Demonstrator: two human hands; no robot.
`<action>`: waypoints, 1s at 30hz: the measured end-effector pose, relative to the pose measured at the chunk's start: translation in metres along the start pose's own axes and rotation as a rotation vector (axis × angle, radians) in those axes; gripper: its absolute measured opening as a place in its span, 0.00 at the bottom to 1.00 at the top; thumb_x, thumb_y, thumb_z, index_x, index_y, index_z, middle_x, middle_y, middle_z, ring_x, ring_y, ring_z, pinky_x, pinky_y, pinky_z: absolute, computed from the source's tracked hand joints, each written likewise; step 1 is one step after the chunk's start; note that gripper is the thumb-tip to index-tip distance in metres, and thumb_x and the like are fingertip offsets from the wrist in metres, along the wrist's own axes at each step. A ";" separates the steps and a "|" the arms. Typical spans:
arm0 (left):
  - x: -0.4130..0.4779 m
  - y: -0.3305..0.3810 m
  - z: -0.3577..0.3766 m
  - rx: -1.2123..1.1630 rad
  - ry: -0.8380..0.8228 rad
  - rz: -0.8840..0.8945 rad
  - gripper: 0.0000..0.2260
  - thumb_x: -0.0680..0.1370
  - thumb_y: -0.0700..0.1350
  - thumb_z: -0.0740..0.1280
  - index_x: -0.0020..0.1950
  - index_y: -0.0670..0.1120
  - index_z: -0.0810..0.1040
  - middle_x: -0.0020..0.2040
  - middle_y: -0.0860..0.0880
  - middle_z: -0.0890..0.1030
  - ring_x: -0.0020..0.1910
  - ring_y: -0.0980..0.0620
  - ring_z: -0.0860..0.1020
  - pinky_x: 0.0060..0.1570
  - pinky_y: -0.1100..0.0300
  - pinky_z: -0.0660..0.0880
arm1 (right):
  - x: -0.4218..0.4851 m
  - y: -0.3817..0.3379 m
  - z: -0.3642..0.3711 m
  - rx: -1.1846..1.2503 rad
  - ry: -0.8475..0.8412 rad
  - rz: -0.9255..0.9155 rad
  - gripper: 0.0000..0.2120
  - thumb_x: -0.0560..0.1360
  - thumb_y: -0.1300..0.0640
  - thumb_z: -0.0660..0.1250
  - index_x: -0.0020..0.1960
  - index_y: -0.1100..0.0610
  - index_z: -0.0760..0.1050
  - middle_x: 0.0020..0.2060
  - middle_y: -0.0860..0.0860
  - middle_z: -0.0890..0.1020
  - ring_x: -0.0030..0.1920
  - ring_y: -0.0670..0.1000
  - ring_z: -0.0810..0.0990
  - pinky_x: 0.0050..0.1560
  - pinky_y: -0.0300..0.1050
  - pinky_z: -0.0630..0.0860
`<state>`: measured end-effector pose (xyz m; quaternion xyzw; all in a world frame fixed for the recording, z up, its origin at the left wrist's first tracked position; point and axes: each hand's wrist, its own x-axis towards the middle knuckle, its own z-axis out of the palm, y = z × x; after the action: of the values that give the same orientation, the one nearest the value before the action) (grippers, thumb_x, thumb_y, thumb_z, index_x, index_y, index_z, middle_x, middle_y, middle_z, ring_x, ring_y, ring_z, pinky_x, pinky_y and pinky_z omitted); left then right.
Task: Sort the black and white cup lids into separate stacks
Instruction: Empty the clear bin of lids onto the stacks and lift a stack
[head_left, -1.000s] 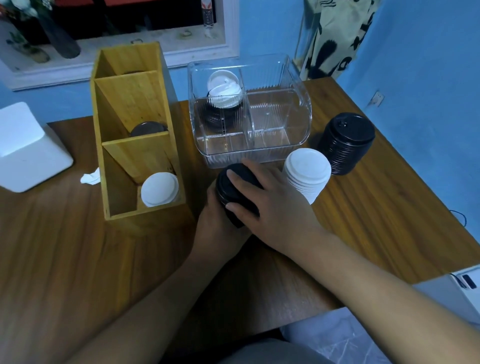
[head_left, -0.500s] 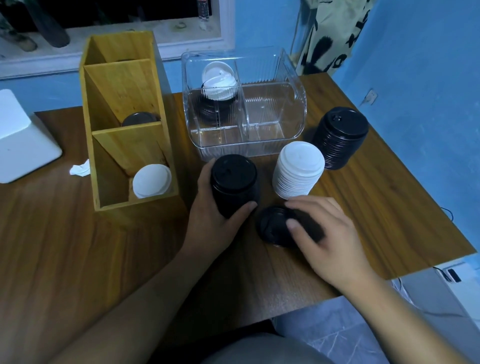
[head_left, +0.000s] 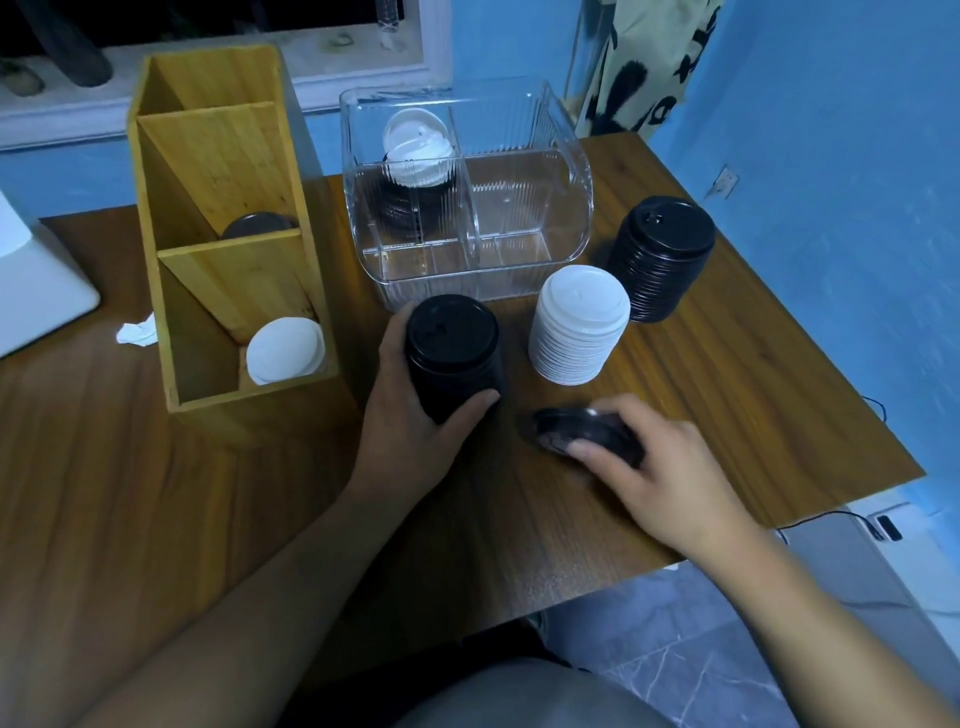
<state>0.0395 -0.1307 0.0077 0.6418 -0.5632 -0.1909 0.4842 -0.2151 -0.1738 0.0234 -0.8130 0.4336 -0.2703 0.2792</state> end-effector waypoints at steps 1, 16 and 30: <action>0.000 0.001 0.000 0.000 0.000 0.004 0.44 0.73 0.52 0.79 0.79 0.61 0.52 0.72 0.71 0.62 0.75 0.68 0.62 0.72 0.71 0.61 | 0.004 -0.002 -0.008 0.007 -0.029 0.015 0.16 0.75 0.36 0.68 0.53 0.46 0.76 0.40 0.40 0.84 0.42 0.42 0.82 0.42 0.35 0.75; -0.001 0.001 0.000 0.001 0.001 -0.001 0.45 0.73 0.51 0.79 0.75 0.69 0.49 0.69 0.78 0.60 0.72 0.73 0.61 0.70 0.76 0.59 | -0.003 0.023 -0.014 -0.096 -0.227 -0.077 0.33 0.70 0.34 0.72 0.71 0.46 0.74 0.67 0.42 0.74 0.67 0.45 0.71 0.68 0.44 0.69; -0.001 0.005 0.000 -0.048 0.004 -0.039 0.39 0.71 0.57 0.78 0.73 0.67 0.57 0.67 0.72 0.68 0.69 0.67 0.70 0.64 0.73 0.69 | 0.066 -0.070 0.005 0.065 0.150 -0.244 0.26 0.72 0.40 0.73 0.66 0.51 0.80 0.61 0.45 0.82 0.63 0.46 0.77 0.64 0.33 0.68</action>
<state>0.0365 -0.1288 0.0119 0.6411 -0.5450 -0.2124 0.4968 -0.1412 -0.1969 0.0811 -0.8276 0.3424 -0.3762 0.2374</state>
